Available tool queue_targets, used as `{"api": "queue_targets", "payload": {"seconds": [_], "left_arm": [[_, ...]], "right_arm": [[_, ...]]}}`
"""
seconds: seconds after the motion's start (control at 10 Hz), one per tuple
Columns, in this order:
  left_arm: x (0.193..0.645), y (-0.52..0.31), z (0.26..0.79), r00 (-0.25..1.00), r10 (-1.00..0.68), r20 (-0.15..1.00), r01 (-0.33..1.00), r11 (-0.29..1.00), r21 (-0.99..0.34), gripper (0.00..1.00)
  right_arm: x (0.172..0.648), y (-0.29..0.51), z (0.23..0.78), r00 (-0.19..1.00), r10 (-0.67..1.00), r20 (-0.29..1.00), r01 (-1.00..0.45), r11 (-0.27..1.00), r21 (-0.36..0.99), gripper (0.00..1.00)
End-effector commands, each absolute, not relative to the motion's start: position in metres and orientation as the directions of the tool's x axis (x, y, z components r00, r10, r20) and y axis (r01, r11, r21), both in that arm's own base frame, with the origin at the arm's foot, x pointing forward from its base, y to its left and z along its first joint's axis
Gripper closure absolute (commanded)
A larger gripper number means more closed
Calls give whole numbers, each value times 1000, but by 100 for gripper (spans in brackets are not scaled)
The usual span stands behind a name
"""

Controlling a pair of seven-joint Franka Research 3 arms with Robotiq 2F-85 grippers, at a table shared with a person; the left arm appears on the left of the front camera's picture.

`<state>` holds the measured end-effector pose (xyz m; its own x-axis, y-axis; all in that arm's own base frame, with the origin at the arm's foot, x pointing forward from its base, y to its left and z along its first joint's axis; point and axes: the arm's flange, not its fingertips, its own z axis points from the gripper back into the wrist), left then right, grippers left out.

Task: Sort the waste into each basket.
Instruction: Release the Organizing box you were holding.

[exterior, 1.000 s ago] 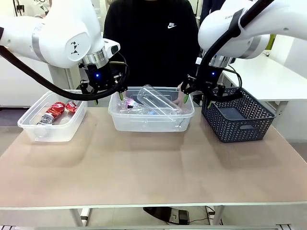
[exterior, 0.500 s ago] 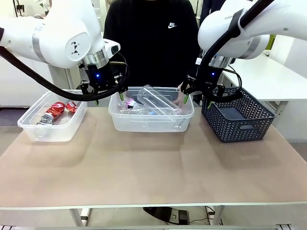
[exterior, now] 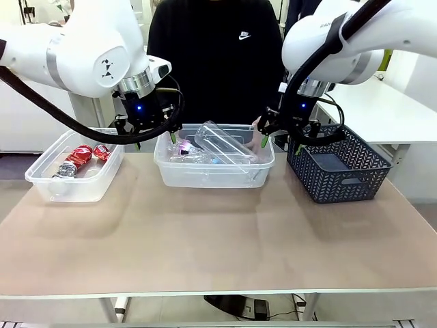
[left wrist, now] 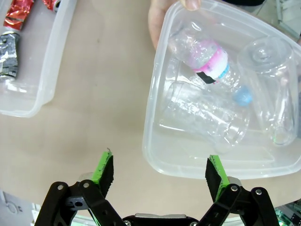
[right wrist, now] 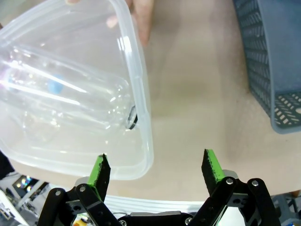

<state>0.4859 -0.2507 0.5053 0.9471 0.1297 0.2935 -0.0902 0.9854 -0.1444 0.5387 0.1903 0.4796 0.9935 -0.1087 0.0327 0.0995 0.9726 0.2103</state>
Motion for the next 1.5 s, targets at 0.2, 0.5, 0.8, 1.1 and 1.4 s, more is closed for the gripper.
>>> {"api": "queue_targets", "payload": {"seconds": [0.2, 0.5, 0.8, 1.1, 1.4], "left_arm": [[473, -244, 523, 953, 93, 287, -44, 984, -172, 0], [380, -171, 566, 954, 66, 291, 56, 919, -389, 0], [327, -161, 555, 942, -120, 314, 232, 908, -349, 0], [357, -172, 576, 950, 35, 310, 90, 921, -379, 0], [357, -172, 576, 950, 35, 310, 90, 921, -379, 0]], "right_arm": [[517, 181, 496, 997, -71, 30, 59, 955, 291, 0], [407, 122, 540, 973, -233, -3, 198, 822, 533, 0], [358, 104, 539, 934, -341, 109, 238, 820, 520, 0], [385, 109, 552, 964, -264, 31, 211, 831, 515, 0], [385, 109, 552, 964, -264, 31, 211, 831, 515, 0]]}}
